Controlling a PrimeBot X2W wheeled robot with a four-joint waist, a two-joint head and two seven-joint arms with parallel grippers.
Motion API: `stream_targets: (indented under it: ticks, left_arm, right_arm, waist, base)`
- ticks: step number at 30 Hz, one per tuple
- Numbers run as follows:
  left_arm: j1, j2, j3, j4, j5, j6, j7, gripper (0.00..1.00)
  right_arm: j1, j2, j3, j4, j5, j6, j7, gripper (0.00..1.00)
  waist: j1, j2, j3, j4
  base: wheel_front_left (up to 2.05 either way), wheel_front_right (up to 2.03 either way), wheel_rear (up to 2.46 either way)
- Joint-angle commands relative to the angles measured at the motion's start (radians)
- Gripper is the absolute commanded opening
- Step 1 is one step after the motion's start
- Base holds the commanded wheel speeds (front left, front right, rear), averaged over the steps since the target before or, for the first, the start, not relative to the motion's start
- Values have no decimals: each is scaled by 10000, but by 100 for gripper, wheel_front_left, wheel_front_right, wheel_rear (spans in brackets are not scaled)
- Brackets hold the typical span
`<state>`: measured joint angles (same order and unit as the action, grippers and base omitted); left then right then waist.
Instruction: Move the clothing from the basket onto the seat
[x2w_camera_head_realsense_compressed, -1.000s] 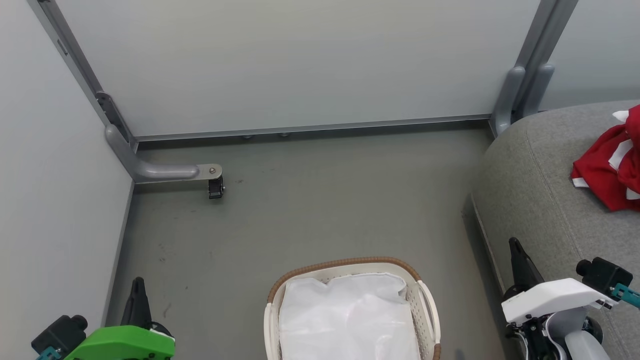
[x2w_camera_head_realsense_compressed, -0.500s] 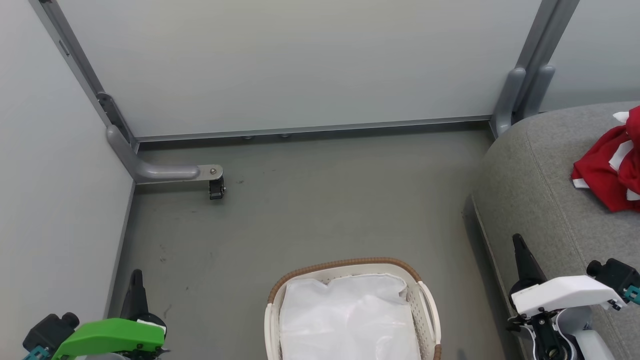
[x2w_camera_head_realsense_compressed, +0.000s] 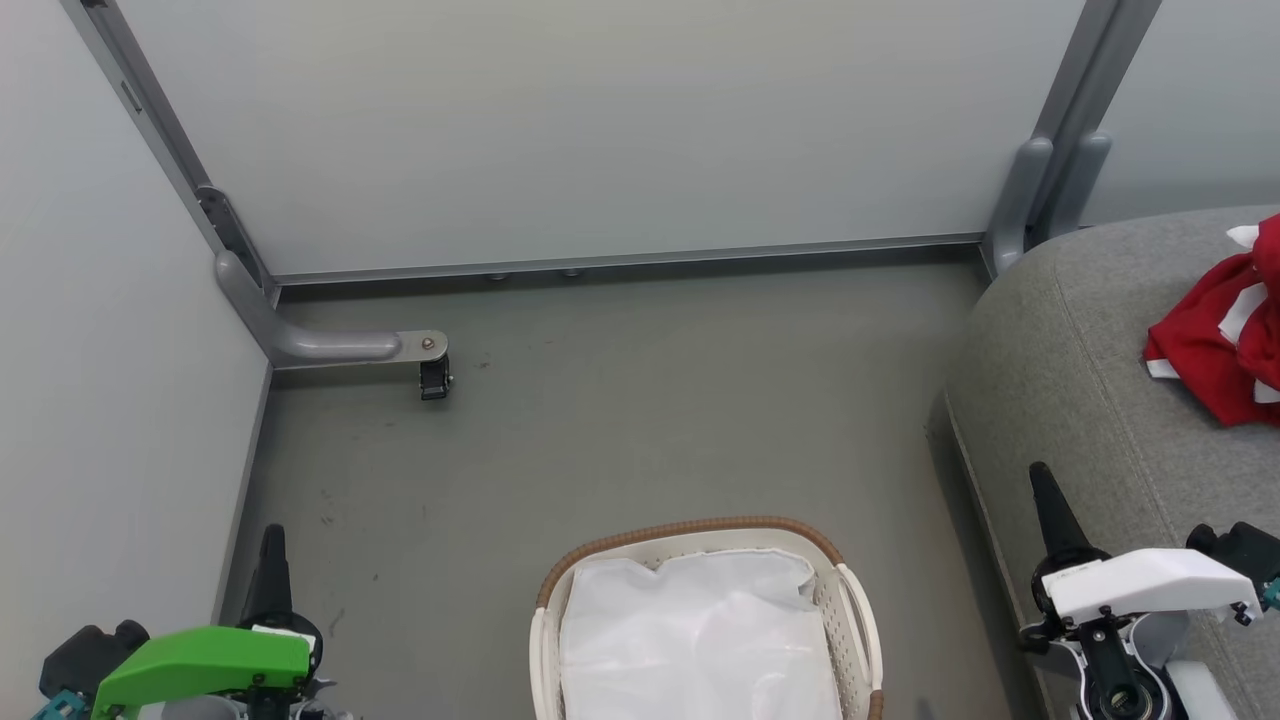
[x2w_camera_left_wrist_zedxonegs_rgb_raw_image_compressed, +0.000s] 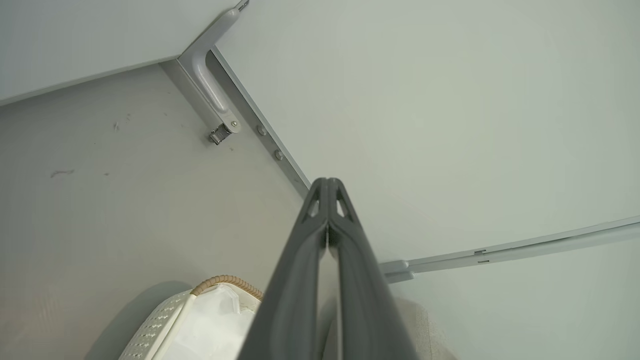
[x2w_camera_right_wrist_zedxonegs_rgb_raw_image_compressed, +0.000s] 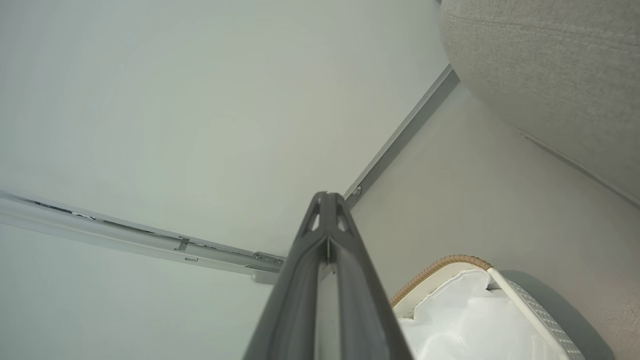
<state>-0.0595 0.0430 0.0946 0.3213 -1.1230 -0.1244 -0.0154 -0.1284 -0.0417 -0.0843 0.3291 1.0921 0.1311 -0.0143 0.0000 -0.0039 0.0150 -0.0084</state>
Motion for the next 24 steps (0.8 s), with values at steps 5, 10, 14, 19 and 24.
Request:
stream_targets:
  ticks: [5, 10, 14, 19, 24]
  left_arm:
    - [-312, 85, 56, -198, -656, -63, 181, 0]
    - [-335, 88, 77, -265, -1156, -67, 313, 0]
    - [-367, 91, 91, -312, -1510, -70, 409, 0]
    - [-405, 93, 111, -392, -2021, -63, 553, 0]
    - [-428, 95, 126, -452, -2451, -66, 673, 0]
  right_arm:
    - [58, -79, -69, -209, 715, -3, 175, 0]
    - [71, -84, -98, -287, 1227, -3, 306, 0]
    - [85, -84, -120, -345, 1602, -3, 405, 0]
    - [111, -89, -151, -427, 2156, -4, 535, 0]
    - [135, -93, -175, -494, 2610, -4, 654, 0]
  waist:
    - [0, 22, -10, 8]
    - [0, 23, -20, 15]
    - [0, 24, -28, 20]
    - [0, 26, -40, 28]
    - [0, 28, -50, 35]
  base:
    - [0, 0, 0]
    - [0, 0, 0]
    - [0, 0, 0]
    - [0, 0, 0]
    - [0, 0, 0]
